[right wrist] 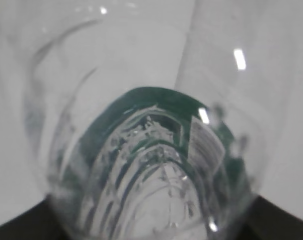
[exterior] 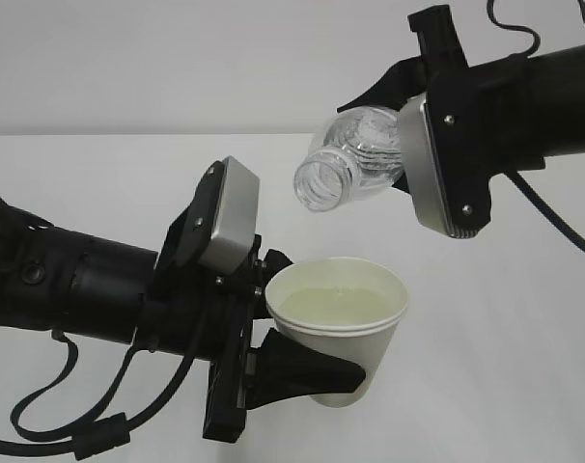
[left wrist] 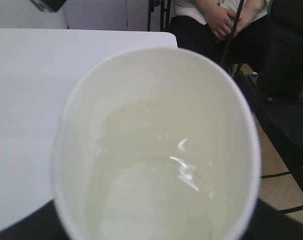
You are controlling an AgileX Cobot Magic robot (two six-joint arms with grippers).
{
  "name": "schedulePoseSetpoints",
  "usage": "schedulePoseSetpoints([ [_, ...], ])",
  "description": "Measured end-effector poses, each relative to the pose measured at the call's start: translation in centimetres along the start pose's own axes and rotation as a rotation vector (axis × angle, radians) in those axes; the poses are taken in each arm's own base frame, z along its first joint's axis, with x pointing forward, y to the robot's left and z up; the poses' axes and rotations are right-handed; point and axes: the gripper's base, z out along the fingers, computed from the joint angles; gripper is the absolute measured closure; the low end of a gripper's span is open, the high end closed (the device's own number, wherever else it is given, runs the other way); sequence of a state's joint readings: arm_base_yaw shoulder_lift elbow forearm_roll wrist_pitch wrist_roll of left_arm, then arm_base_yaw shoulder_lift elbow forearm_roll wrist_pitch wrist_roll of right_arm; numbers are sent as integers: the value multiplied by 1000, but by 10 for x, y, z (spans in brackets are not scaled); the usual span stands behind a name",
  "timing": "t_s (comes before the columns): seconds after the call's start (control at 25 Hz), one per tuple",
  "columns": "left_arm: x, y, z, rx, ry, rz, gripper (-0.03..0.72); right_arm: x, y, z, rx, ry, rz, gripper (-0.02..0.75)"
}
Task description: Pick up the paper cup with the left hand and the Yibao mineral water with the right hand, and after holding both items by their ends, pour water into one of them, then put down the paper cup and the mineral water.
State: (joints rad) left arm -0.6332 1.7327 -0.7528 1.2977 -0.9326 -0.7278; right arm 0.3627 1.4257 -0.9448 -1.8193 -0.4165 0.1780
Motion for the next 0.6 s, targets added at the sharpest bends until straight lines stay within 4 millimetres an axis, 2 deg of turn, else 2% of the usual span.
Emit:
schedulePoseSetpoints([
  [0.6,0,0,0,-2,-2,-2,286,-1,-5,0,54,-13,248,311],
])
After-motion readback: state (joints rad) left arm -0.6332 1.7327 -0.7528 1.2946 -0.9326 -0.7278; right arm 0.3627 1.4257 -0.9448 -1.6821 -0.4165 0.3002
